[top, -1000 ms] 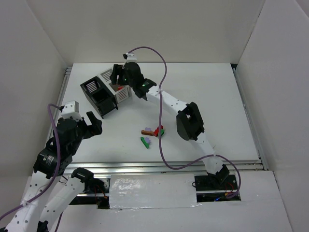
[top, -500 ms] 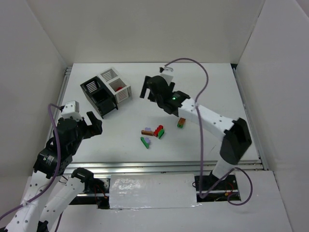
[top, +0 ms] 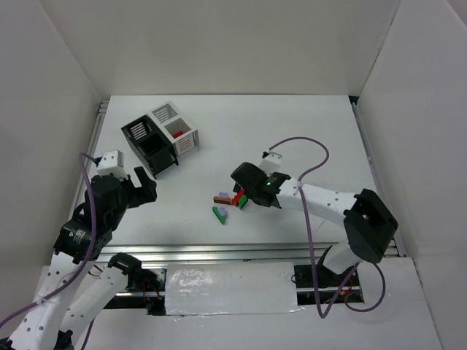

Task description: Sort the legos into containers by color

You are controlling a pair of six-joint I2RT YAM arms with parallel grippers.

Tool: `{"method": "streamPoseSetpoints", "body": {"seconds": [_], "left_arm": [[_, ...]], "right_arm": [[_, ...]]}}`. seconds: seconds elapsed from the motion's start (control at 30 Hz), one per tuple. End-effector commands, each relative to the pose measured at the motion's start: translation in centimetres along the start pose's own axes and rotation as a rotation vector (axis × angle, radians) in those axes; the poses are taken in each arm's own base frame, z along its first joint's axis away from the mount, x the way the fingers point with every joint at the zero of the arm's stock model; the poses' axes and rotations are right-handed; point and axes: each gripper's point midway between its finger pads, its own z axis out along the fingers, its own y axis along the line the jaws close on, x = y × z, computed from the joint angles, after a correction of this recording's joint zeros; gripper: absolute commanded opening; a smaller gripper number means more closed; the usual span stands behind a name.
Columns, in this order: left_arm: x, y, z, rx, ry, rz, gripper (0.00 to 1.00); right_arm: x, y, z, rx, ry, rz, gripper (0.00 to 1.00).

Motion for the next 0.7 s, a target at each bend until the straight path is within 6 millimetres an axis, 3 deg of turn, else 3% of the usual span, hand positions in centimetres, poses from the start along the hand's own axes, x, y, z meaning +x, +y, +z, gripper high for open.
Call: {"method": "streamPoseSetpoints", "body": {"seconds": [0.0, 0.27, 0.37, 0.5, 0.67], "left_arm": [[-0.7, -0.6, 0.2, 0.026, -0.024, 0.018, 1.0], [-0.6, -0.9, 0.1, 0.043, -0.024, 0.022, 1.0], [-0.6, -1.1, 0.0, 0.055, -0.025, 0.024, 0.99], [-0.7, -1.2, -0.2, 0.059, -0.032, 0.023, 0.99], [-0.7, -1.2, -0.3, 0.061, -0.035, 0.021, 1.0]], "right_arm": [[-0.5, 2.5, 1.1, 0.006, -0.041, 0.159, 1.0], [3.7, 3.4, 4.0, 0.061, 0.028, 0.153, 0.93], [5.0, 3.8, 4.7, 0.057, 0.055, 0.138, 0.83], [5.4, 3.6, 5.2, 0.071, 0.055, 0.137, 0.67], [5.2, 2.9, 5.4, 0.085, 0.035, 0.146, 0.55]]}}
